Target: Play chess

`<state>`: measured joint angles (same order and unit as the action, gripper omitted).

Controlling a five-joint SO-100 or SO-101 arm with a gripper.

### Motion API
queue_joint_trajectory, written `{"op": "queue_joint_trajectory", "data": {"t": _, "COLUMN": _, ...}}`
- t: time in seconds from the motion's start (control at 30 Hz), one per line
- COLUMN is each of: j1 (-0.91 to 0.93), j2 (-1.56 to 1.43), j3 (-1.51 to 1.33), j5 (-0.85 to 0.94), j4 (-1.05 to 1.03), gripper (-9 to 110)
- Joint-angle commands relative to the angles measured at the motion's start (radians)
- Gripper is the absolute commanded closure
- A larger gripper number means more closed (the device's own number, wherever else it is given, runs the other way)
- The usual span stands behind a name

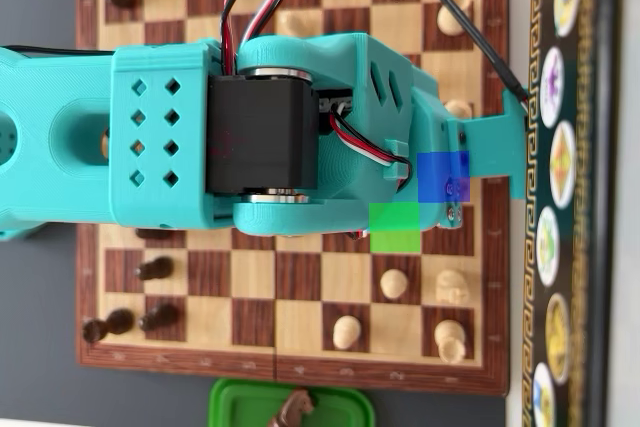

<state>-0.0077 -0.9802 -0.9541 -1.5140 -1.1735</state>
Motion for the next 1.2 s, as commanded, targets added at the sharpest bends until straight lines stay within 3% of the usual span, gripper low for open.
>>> {"op": "queue_joint_trajectory", "data": {"t": 0.0, "j1": 0.005, "j2": -0.014, "j3": 0.044, "j5": 0.002, "j4": 0.003, "gripper": 96}}
{"op": "queue_joint_trajectory", "data": {"t": 1.17, "j1": 0.063, "j2": -0.126, "j3": 0.008, "j5": 0.037, "j4": 0.003, "gripper": 96}}
